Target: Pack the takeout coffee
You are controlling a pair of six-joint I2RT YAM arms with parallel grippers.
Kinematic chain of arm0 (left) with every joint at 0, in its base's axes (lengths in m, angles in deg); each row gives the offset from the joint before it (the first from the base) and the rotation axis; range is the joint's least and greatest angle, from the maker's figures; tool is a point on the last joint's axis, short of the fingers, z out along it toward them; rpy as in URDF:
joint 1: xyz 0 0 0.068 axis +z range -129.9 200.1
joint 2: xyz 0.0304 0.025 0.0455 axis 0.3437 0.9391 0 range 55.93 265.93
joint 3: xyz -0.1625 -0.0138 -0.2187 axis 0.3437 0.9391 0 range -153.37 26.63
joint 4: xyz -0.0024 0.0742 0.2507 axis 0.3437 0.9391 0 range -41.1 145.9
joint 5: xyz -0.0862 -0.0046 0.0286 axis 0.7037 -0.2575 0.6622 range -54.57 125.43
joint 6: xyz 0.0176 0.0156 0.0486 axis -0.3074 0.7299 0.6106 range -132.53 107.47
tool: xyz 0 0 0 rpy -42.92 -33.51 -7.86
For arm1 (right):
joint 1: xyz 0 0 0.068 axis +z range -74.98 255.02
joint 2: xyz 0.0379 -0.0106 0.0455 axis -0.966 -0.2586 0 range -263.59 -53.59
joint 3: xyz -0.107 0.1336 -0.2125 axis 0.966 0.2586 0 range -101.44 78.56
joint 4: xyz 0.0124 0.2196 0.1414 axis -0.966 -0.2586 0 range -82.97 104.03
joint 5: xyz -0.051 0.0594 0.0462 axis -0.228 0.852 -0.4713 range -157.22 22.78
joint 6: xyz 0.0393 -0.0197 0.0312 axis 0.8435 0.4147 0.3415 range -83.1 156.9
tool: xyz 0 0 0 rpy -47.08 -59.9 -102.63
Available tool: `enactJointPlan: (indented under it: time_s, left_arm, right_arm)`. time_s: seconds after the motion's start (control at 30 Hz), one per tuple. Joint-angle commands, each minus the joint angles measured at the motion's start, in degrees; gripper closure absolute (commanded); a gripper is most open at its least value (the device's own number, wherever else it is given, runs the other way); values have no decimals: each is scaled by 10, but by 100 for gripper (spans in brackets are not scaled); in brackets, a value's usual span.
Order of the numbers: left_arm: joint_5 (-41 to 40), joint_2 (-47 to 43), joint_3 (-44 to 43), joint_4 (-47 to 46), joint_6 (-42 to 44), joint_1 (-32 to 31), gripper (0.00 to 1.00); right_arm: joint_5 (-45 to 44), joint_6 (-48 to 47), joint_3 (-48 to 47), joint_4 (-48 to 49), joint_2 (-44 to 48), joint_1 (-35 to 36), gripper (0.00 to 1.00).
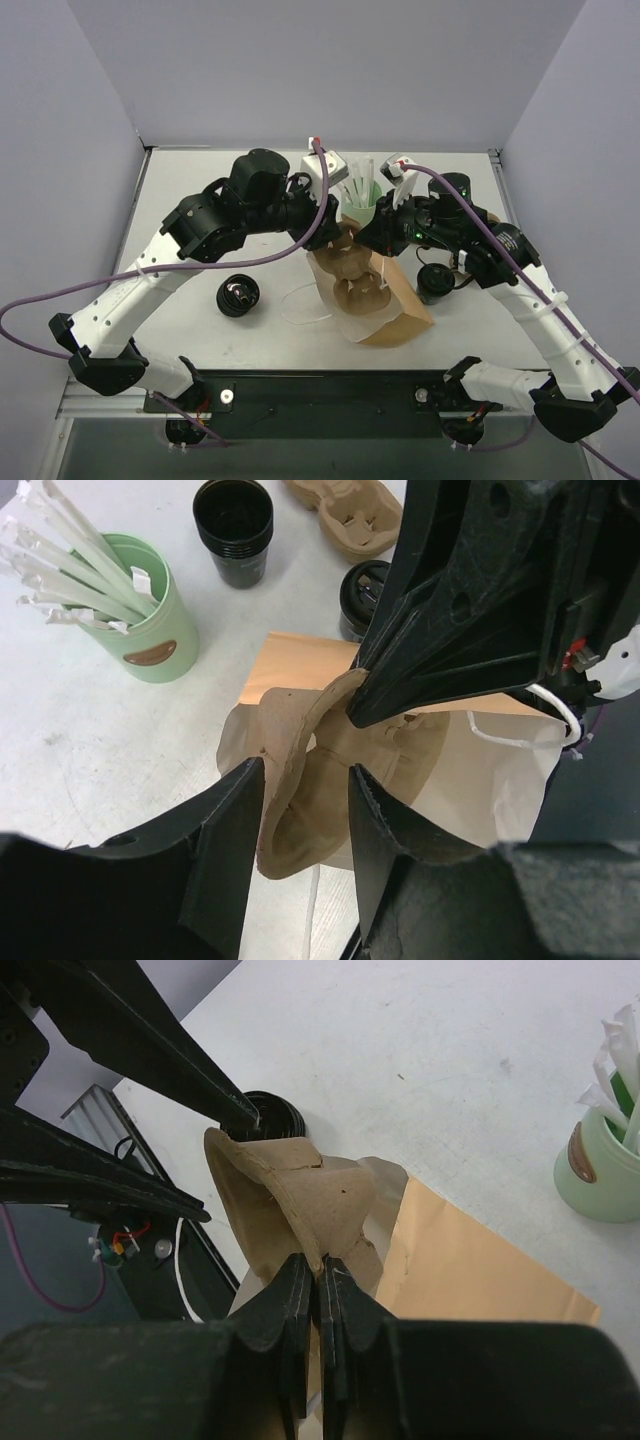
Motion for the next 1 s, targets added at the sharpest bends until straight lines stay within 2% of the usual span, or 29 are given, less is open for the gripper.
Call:
enactJointPlan:
  time_s: [0.0, 0.13, 0.17, 0.33, 0.47, 0.97]
  left_arm:
    - [38, -5, -4, -53, 36, 3, 52]
    - [60, -3, 1, -53, 56, 2, 69]
    - [65, -1, 2, -52, 57, 1, 70]
    - [77, 0, 15, -48, 62, 1, 69]
    - [94, 1, 20, -44, 59, 4, 61]
    - [119, -3, 47, -46, 45, 27, 57]
  right_arm:
    - [46, 0, -8, 3, 13, -12, 100]
    - [56, 1, -6, 0, 14, -20, 100]
    - [60, 2, -6, 0, 16, -23, 100]
    - [76, 1, 1, 1, 16, -27, 100]
    - [91, -6, 5, 0, 17, -28, 100]
    - [117, -24, 22, 1, 30, -28, 100]
